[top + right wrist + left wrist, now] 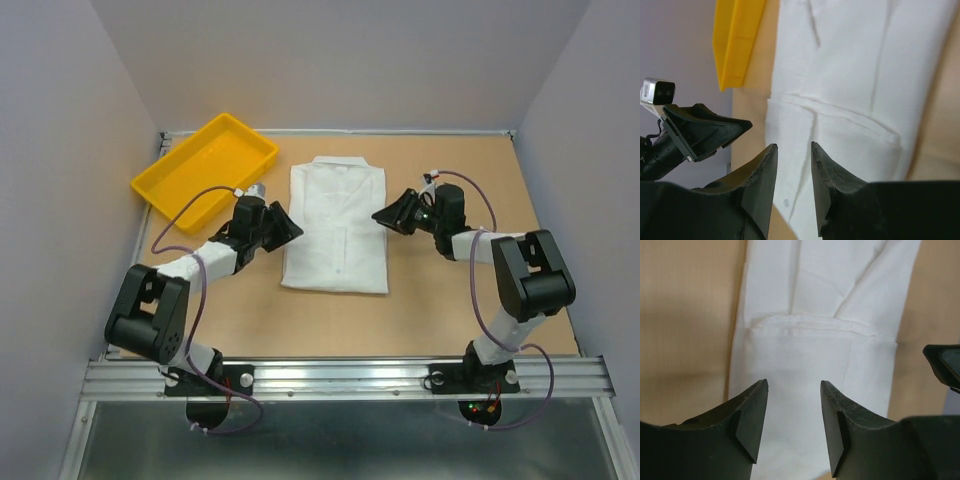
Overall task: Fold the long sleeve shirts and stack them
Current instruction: Fold the shirt
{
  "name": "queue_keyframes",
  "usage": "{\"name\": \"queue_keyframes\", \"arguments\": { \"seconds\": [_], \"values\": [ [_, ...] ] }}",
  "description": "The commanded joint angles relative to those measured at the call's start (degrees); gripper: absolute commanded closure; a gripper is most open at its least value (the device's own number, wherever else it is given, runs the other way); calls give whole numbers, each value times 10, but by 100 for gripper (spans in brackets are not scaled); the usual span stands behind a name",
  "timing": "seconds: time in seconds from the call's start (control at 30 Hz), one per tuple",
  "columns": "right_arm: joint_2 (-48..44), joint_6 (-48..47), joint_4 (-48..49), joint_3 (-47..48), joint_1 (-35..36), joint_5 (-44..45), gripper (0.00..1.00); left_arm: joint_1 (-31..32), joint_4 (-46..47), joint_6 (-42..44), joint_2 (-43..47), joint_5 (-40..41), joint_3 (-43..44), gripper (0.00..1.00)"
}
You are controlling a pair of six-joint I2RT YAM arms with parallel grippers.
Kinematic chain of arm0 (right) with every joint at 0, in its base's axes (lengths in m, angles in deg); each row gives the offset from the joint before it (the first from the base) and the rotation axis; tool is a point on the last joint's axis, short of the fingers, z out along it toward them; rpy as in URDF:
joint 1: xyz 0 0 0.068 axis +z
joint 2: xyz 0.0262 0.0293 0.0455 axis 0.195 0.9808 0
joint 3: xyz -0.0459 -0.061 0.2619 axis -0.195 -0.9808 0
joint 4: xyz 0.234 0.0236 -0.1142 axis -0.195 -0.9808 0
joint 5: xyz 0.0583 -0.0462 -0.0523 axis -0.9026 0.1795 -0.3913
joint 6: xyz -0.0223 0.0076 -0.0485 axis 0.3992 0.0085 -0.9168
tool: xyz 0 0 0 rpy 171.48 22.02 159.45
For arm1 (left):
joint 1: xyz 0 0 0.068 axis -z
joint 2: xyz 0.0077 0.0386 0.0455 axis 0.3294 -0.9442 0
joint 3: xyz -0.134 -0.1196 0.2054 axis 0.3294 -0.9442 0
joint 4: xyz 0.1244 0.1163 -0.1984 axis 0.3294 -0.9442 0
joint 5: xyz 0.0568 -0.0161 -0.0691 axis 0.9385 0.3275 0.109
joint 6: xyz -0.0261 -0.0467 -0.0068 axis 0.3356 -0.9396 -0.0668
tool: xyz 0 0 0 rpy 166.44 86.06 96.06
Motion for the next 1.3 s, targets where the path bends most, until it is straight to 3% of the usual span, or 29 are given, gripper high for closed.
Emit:
{"name": "queue_keyframes", "arguments": {
  "seconds": [0.0,0.2,0.43,0.6,0.73,1.03,1.27],
  "values": [
    [-69,8,-1,-18,54,-32,61,53,-29,19,117,10,-28,40],
    [-56,29,20,-14,174,3,61,89,-4,-55,160,23,-139,46],
    [52,59,116,-37,227,16,62,88,22,-85,142,46,-210,58],
    [94,68,190,-121,231,37,62,87,12,-117,144,59,-244,60],
    [87,59,189,-133,231,29,62,83,-18,-123,181,71,-249,62],
    [-52,88,145,-104,252,19,62,109,-80,-111,318,54,-189,56],
    [-53,94,143,-126,287,36,65,122,-36,-117,261,39,-169,58]
  ]
}}
